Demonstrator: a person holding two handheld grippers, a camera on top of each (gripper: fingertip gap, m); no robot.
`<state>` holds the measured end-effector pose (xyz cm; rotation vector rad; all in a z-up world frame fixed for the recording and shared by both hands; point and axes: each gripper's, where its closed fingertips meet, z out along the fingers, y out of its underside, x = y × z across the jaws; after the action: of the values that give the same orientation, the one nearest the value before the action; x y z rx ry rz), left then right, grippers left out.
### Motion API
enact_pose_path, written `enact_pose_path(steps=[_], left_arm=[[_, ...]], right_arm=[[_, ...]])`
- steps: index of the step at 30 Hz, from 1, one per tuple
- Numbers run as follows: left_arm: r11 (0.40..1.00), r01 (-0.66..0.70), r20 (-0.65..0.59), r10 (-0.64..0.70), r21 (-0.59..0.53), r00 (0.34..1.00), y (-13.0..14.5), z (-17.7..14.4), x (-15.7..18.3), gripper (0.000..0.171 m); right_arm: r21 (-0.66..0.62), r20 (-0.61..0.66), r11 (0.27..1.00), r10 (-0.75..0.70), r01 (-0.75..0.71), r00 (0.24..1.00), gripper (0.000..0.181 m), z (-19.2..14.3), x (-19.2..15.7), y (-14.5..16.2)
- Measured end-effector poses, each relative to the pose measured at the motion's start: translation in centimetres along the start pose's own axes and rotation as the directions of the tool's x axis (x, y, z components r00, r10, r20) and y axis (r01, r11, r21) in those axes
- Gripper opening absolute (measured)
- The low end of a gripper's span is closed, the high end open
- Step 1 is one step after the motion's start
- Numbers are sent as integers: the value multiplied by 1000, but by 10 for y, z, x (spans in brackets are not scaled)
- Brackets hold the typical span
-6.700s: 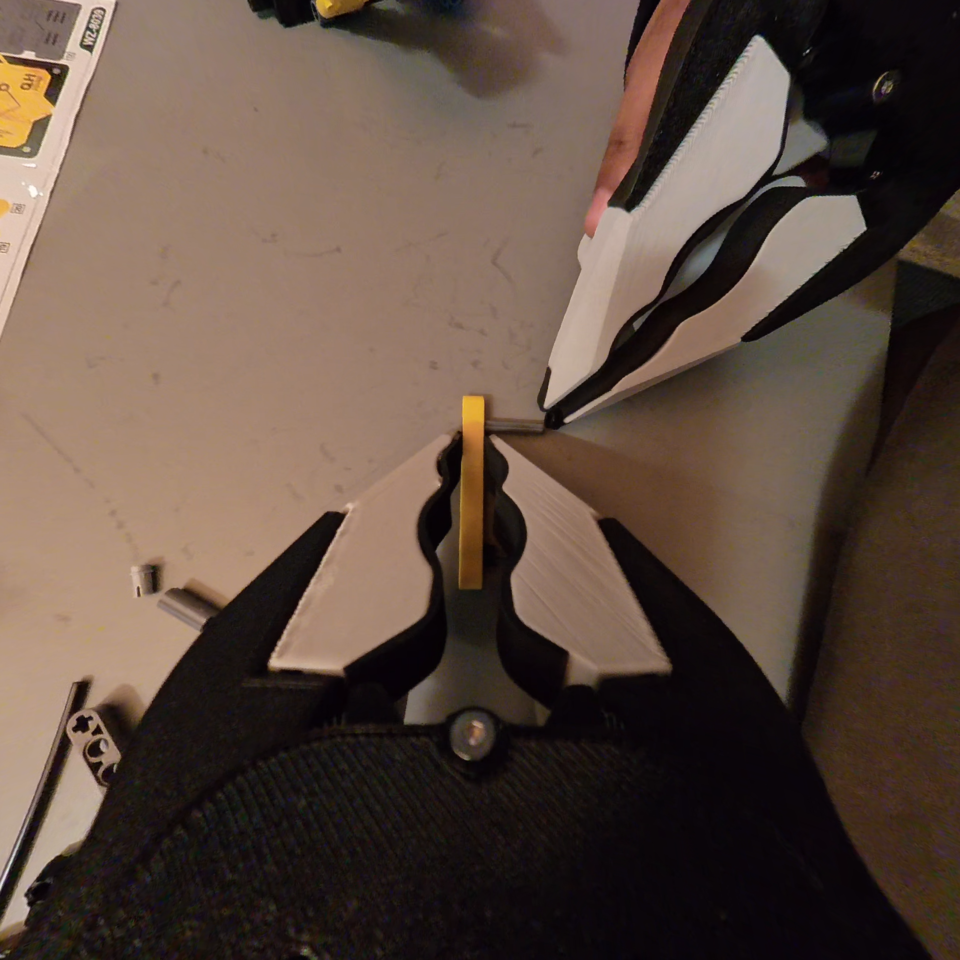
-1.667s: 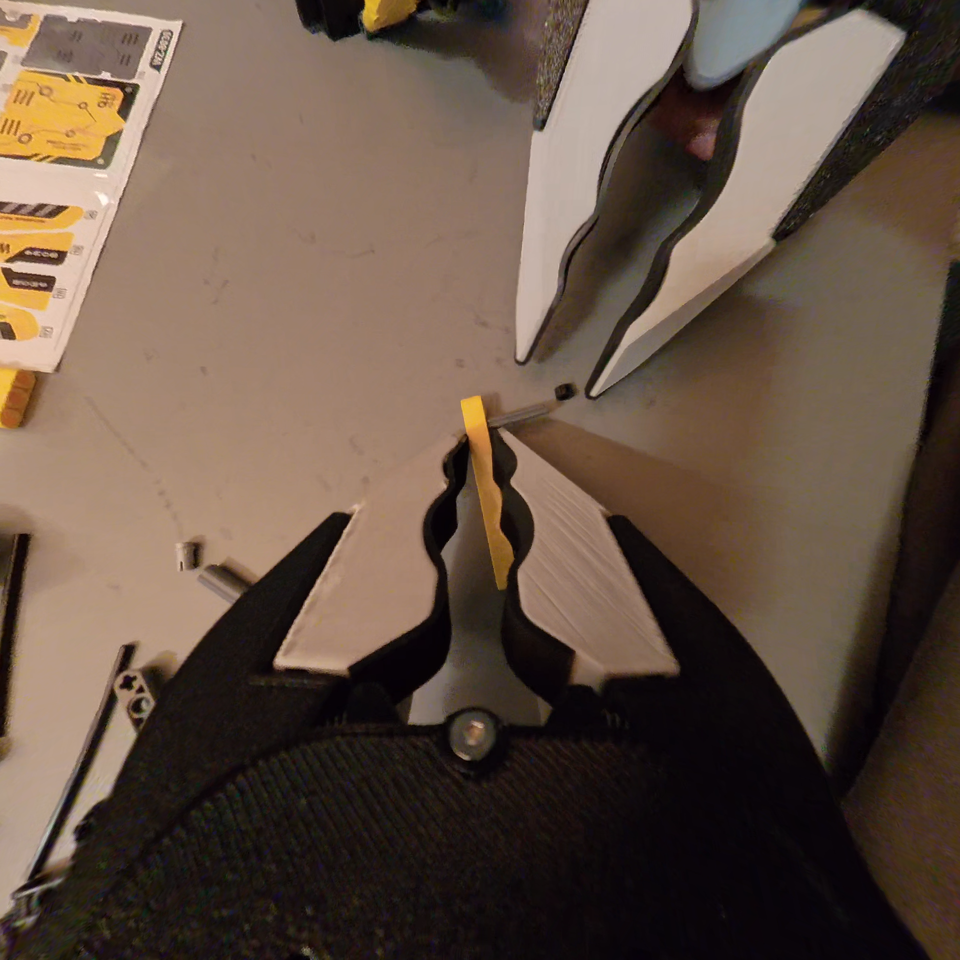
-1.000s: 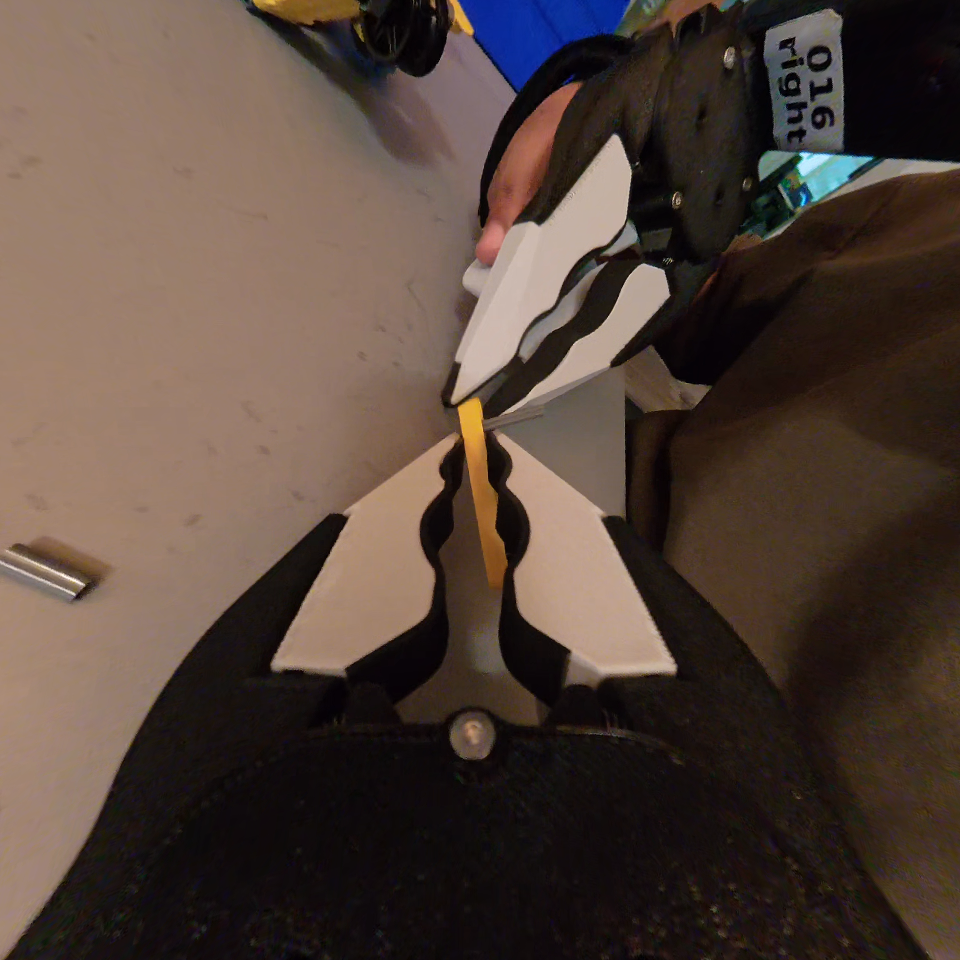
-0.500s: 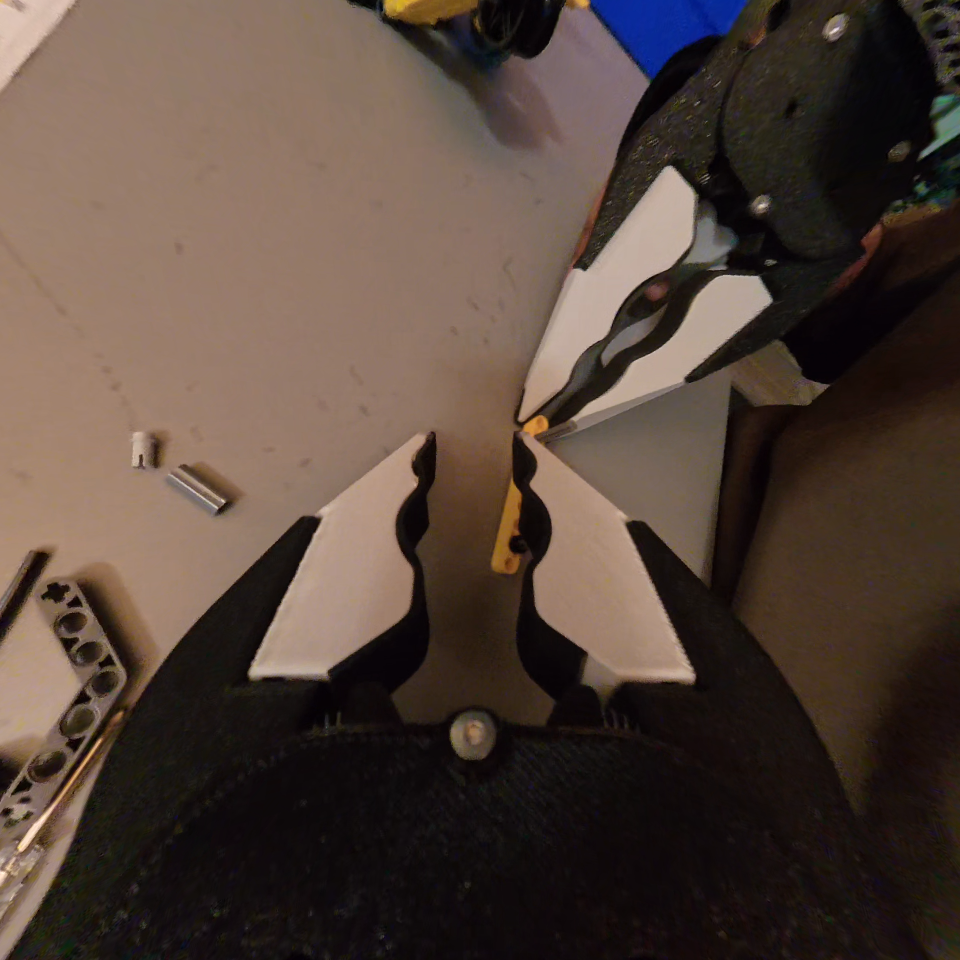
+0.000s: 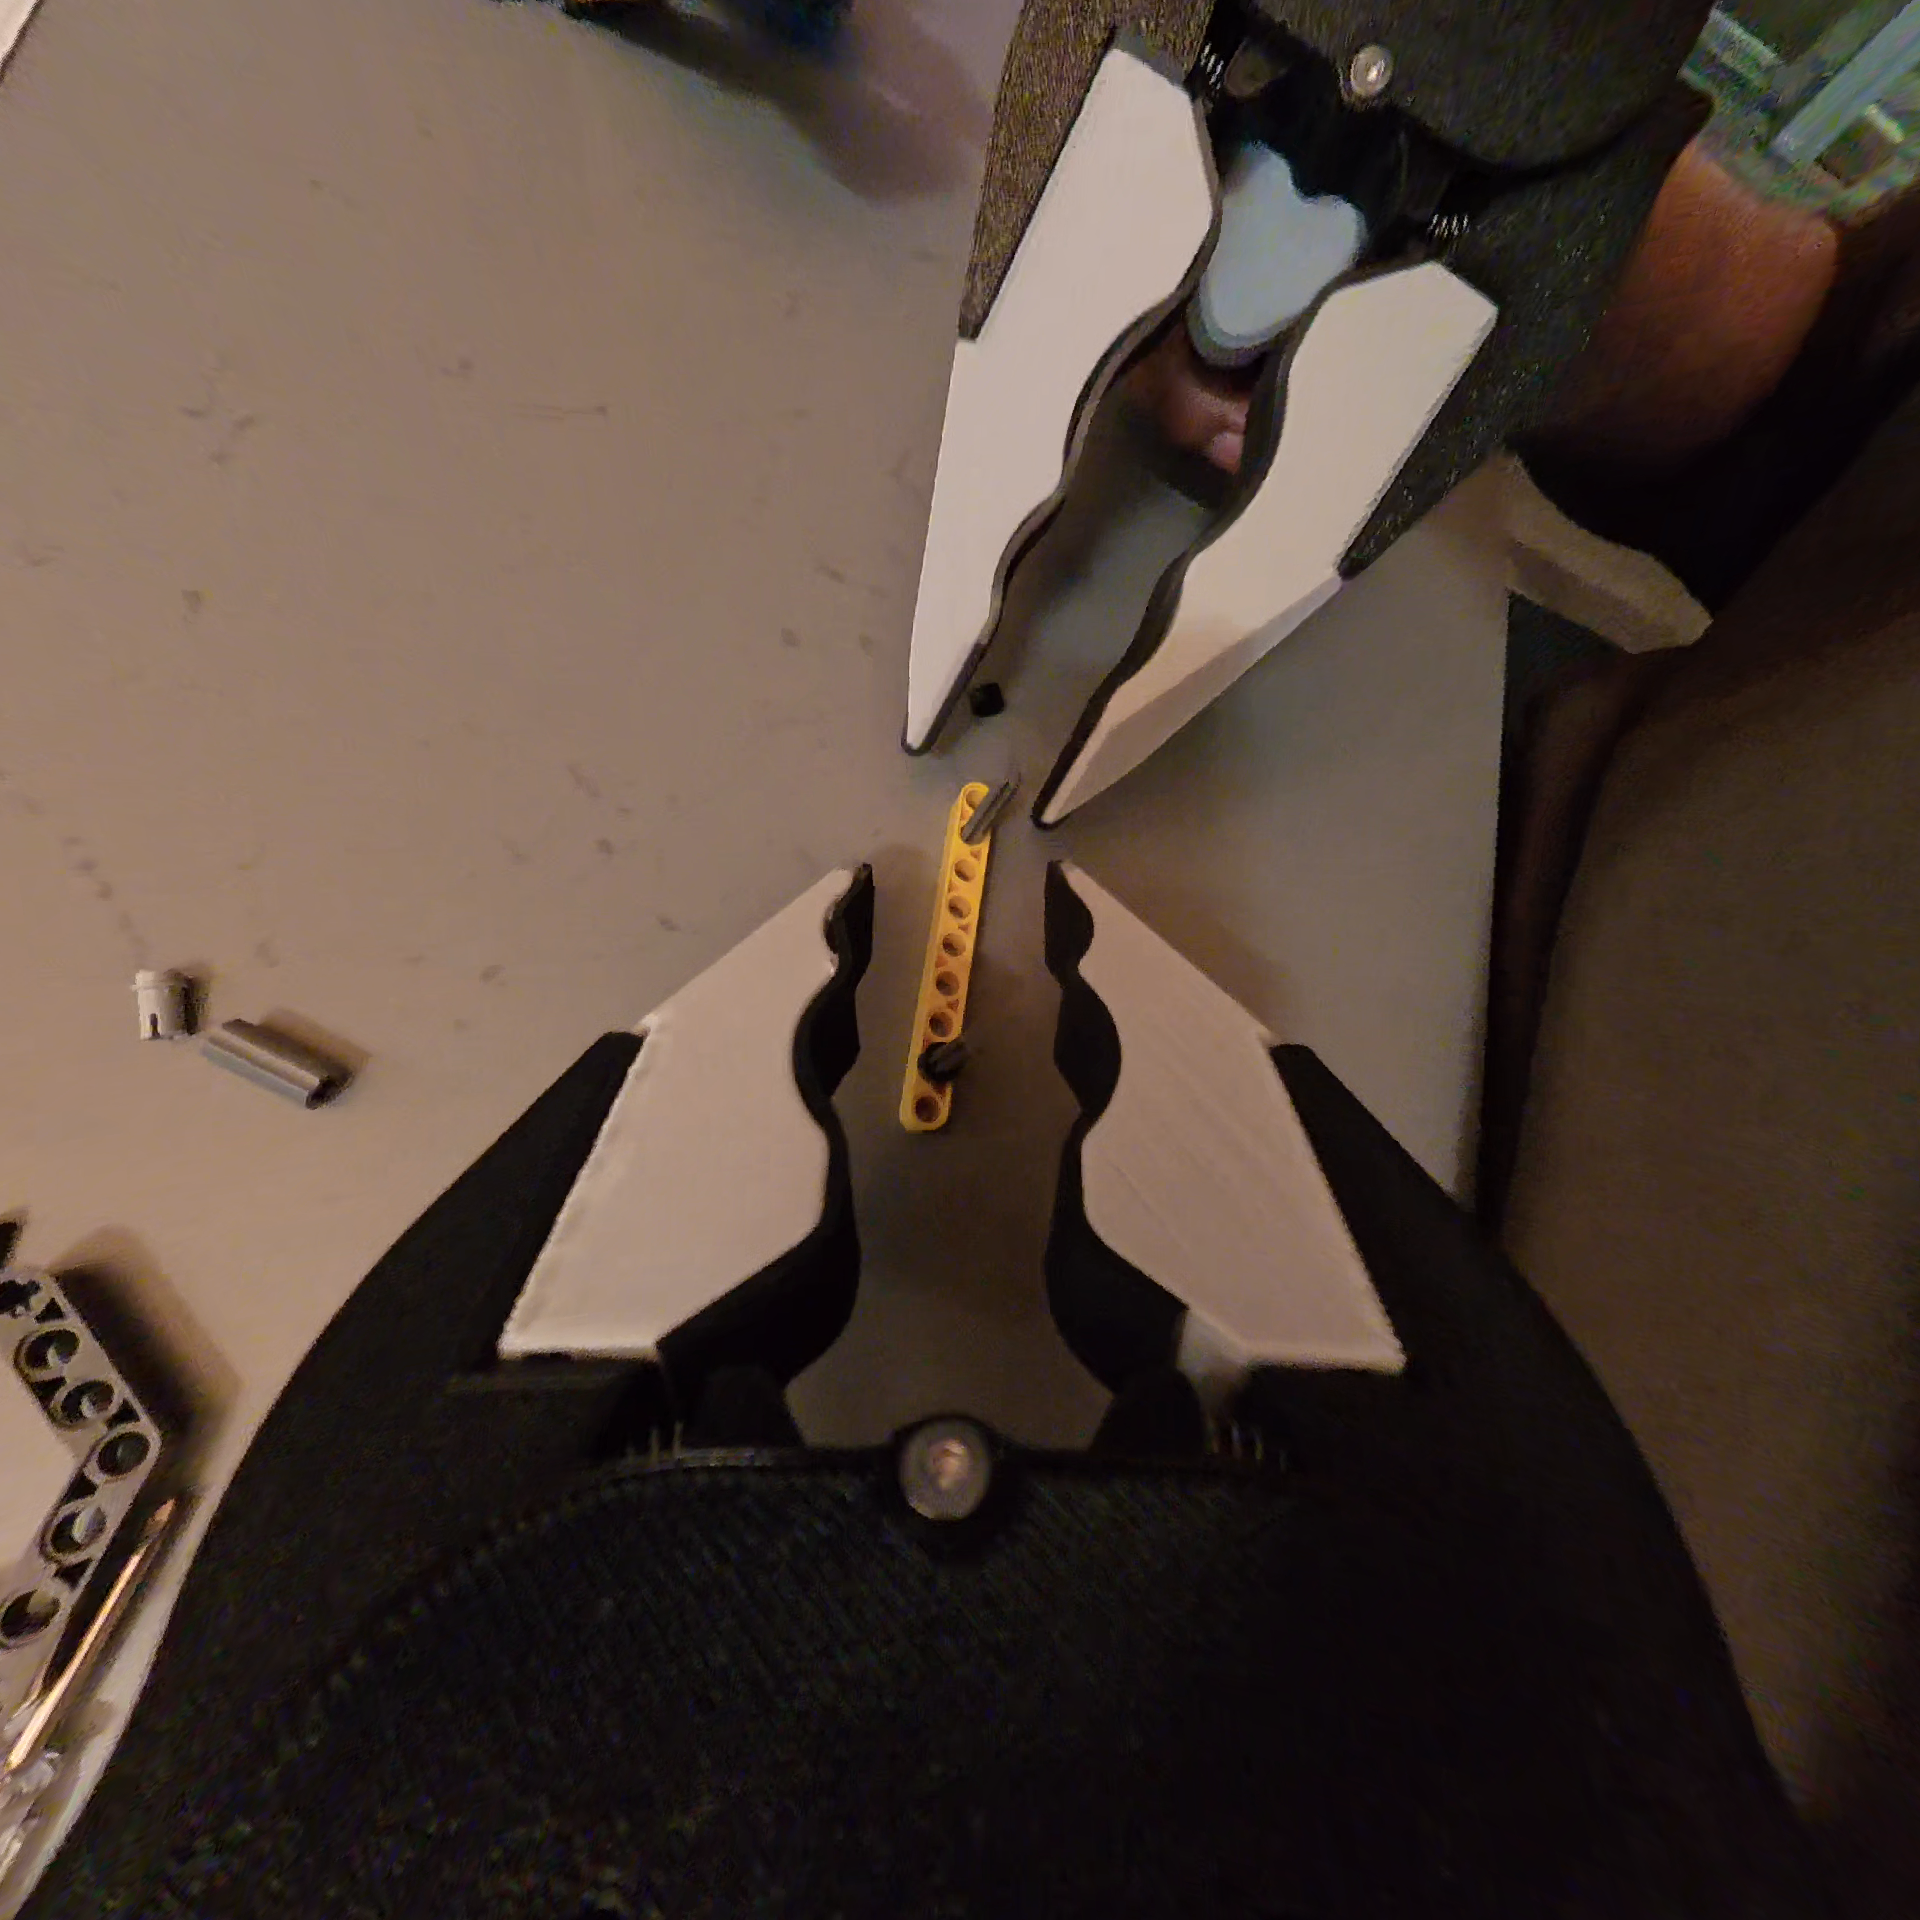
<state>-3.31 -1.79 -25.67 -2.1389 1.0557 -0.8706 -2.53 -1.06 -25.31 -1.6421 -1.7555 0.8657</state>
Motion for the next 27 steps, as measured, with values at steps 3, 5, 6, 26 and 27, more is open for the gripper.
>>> enact_pose_path(steps=[3, 5, 6, 26, 27], left_arm=[[1000, -4, 4, 4, -15, 1000, 2, 2, 0, 31], [1000, -11, 15, 12, -29, 1000, 4, 3, -1, 28], [999, -16, 20, 16, -37, 1000, 4, 4, -1, 26], [998, -26, 61, 30, -54, 998, 6, 6, -5, 7], [998, -28, 62, 31, -54, 998, 6, 6, -5, 7]], right_arm=[[29, -19, 1000, -5, 6, 1000, 21, -3, 2, -8], [49, 5, 999, -6, 5, 1000, 18, -2, -3, -12], [52, 18, 999, -6, 5, 1000, 18, -1, -6, -12], [11, -55, 999, -52, 53, 997, 15, 1, 2, -5], [17, -58, 998, -54, 55, 997, 18, 1, 2, -6]])
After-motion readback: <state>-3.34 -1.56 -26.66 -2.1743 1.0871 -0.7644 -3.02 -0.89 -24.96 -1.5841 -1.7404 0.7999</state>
